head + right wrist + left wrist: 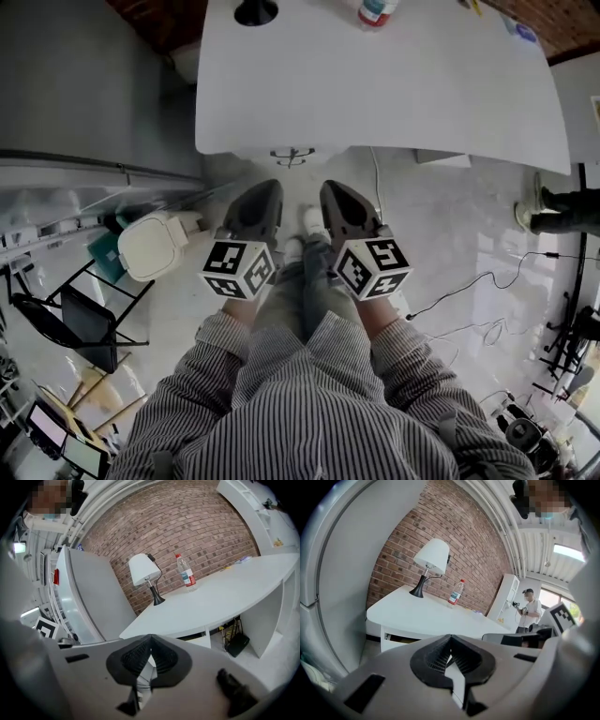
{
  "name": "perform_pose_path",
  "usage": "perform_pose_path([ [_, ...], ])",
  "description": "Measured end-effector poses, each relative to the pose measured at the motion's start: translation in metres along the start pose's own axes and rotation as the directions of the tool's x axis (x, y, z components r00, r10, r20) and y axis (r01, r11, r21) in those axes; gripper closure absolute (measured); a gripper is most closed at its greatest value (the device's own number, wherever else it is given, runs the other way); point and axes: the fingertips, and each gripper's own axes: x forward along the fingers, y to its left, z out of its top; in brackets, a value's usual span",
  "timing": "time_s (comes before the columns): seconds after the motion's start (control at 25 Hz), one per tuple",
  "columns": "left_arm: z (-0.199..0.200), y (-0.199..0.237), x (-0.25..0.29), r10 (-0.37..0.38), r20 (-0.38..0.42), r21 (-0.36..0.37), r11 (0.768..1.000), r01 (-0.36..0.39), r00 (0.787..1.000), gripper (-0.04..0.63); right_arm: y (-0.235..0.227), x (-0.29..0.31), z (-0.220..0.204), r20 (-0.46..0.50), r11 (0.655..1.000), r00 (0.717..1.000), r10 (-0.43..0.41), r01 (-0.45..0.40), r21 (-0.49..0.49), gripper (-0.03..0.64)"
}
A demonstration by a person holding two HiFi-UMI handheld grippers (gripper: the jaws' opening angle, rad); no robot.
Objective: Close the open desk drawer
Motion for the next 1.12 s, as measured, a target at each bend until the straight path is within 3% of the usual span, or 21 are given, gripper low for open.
perform_pose_path([
  [0.24,0.033,-0.041,-0.030,-0.084,0.046,0.044,0.996,0.082,0.995,0.584,0.038,-0.036,0.034,0.036,0.998,0.999,0.033,-0.031,-0.059,0.601],
  [0.4,0.052,-0.063,-0.046,-0.110,0.059,0.072,0.992,0.106,0.992,0.584,0.061,-0.055,0.050,0.028,0.987,0.997,0.067,-0.062,-0.149,0.601],
  [0.76,0.086,-0.094,-0.073,-0.095,0.097,0.094,0.992,0.086,0.991,0.584,0.089,-0.087,0.077,0.023,0.974,0.989,0.146,-0.139,-0.177,0.601],
  [1.12,0.091,-0.123,-0.081,-0.061,0.120,0.074,0.996,0.052,0.991,0.584,0.071,-0.113,0.108,0.051,0.971,0.987,0.152,-0.139,-0.195,0.601],
])
